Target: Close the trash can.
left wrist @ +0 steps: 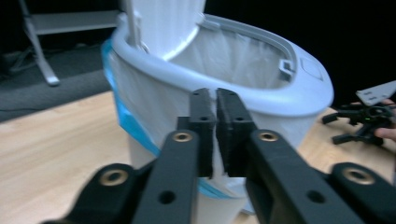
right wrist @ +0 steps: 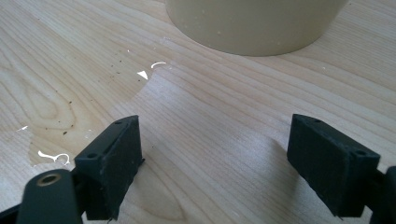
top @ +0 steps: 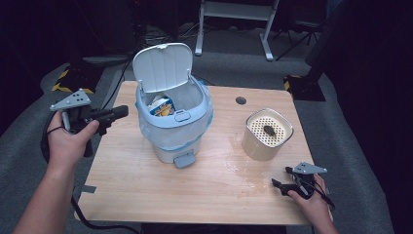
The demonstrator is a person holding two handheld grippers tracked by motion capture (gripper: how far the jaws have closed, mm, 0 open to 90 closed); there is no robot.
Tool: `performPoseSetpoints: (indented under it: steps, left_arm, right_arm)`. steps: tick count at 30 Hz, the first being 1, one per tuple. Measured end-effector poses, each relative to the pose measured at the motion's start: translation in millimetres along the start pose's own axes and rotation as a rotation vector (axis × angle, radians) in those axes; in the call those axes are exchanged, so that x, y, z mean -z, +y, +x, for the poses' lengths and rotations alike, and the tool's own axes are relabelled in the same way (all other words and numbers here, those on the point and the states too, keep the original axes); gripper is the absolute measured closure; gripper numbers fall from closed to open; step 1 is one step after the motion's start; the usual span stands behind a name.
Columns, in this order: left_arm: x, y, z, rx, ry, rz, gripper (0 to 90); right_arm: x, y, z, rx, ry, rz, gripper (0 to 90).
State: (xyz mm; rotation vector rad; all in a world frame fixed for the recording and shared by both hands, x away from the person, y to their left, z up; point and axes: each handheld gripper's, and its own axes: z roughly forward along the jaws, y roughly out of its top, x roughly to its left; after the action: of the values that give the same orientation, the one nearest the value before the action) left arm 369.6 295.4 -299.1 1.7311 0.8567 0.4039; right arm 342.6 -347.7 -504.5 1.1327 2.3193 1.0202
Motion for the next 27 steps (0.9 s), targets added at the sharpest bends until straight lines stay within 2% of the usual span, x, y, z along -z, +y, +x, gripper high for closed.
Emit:
performPoseSetpoints:
  steps: [10, 14, 23, 27]
  left_arm:
    - [-1.9, 41.4, 8.7, -0.058, 0.048, -0.028, 90.0]
    - [-6.7, 54.8, 14.1, -0.059, 0.06, -0.047, 90.0]
    - [-21.6, 76.4, 38.1, -0.002, 0.123, -0.074, 90.0]
    - [-27.3, 80.7, 44.5, 0.034, 0.104, -0.101, 90.0]
  right_arm:
    - [0.0, 0.0, -0.1, 0.0, 0.0, 0.0, 18.0]
    - [0.0, 0.0, -0.1, 0.0, 0.0, 0.0, 17.9]
    - [0.0, 0.0, -0.1, 0.0, 0.0, 0.0, 18.0]
    - [0.0, 0.0, -0.1, 0.0, 0.0, 0.0, 17.9]
